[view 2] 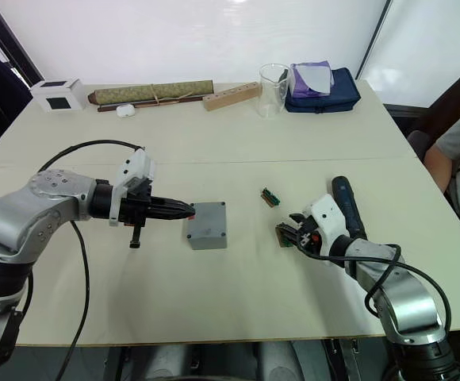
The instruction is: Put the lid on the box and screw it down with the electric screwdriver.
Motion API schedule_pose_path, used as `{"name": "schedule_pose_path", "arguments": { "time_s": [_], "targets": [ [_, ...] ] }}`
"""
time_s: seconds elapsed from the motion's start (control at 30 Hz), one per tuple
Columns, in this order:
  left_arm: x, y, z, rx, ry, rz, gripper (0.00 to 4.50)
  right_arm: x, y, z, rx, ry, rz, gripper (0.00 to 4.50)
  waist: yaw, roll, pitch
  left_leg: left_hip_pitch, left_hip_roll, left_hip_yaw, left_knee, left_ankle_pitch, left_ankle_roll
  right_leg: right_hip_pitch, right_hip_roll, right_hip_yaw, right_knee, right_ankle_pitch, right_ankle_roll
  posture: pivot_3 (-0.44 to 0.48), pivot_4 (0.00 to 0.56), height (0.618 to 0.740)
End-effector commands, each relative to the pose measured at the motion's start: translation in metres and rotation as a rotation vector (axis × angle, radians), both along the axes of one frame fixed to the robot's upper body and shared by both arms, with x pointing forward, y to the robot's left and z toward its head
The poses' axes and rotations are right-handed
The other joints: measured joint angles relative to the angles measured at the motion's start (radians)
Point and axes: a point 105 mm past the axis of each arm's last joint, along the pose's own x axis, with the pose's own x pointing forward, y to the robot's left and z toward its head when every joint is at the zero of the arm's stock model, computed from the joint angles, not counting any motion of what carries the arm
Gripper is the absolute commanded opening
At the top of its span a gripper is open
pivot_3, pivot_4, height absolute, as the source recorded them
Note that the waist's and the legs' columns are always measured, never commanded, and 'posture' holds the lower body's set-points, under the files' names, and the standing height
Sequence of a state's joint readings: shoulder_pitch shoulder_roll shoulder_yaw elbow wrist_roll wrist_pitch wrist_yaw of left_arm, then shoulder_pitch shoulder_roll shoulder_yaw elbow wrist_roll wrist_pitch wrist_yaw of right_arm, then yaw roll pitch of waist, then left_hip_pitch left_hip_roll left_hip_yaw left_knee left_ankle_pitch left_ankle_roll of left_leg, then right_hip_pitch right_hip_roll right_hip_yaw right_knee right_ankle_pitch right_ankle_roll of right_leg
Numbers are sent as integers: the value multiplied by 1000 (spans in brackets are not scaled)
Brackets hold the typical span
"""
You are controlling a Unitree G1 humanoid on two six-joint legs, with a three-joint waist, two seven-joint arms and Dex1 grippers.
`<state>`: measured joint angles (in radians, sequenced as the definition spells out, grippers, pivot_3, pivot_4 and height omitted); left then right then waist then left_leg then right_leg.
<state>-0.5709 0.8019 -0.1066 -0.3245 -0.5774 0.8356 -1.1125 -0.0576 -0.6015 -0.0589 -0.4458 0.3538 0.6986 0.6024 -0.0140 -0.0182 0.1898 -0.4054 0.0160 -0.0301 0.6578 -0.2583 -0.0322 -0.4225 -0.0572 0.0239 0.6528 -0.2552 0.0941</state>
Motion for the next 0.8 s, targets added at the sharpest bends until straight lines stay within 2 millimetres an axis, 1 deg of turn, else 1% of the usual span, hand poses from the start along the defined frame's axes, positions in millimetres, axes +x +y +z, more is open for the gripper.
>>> {"name": "schedule_pose_path", "arguments": {
  "time_s": [0.03,0.1,0.13,0.17,0.23,0.27,0.43,0.5,0.77,0.8],
  "targets": [
    [-2,0,5,7,-41,-11,0,5,2,8,-4,-47,6,2077,0,0,0,0,0,0,0,0,0,0,0,0,0,0,0,0,150,740],
    [-2,0,4,9,-42,-8,0,6,2,6,-9,-47,6,2077,0,0,0,0,0,0,0,0,0,0,0,0,0,0,0,0,150,740],
    [-2,0,4,9,-43,-6,0,7,2,6,-11,-49,7,1525,0,0,0,0,0,0,0,0,0,0,0,0,0,0,0,0,150,740],
    [-2,1,4,9,-43,-4,0,8,3,6,-10,-50,8,1333,0,0,0,0,0,0,0,0,0,0,0,0,0,0,0,0,150,740],
    [-3,1,3,11,-44,-3,0,8,3,5,-13,-51,10,419,0,0,0,0,0,0,0,0,0,0,0,0,0,0,0,0,150,740],
    [-3,1,3,12,-44,-2,0,8,4,5,-16,-50,12,71,0,0,0,0,0,0,0,0,0,0,0,0,0,0,0,0,150,740],
    [-3,3,3,15,-46,4,0,7,4,4,-21,-51,16,71,0,0,0,0,0,0,0,0,0,0,0,0,0,0,0,0,150,740],
    [-2,4,3,17,-46,7,0,6,5,7,-13,-63,20,71,0,0,0,0,0,0,0,0,0,0,0,0,0,0,0,0,150,740],
    [1,7,-1,20,-41,18,0,3,9,30,-17,-155,77,71,0,0,0,0,0,0,0,0,0,0,0,0,0,0,0,0,150,740],
    [2,8,-2,22,-38,24,0,2,11,36,-24,-175,96,71,0,0,0,0,0,0,0,0,0,0,0,0,0,0,0,0,150,740]
  ]
}}
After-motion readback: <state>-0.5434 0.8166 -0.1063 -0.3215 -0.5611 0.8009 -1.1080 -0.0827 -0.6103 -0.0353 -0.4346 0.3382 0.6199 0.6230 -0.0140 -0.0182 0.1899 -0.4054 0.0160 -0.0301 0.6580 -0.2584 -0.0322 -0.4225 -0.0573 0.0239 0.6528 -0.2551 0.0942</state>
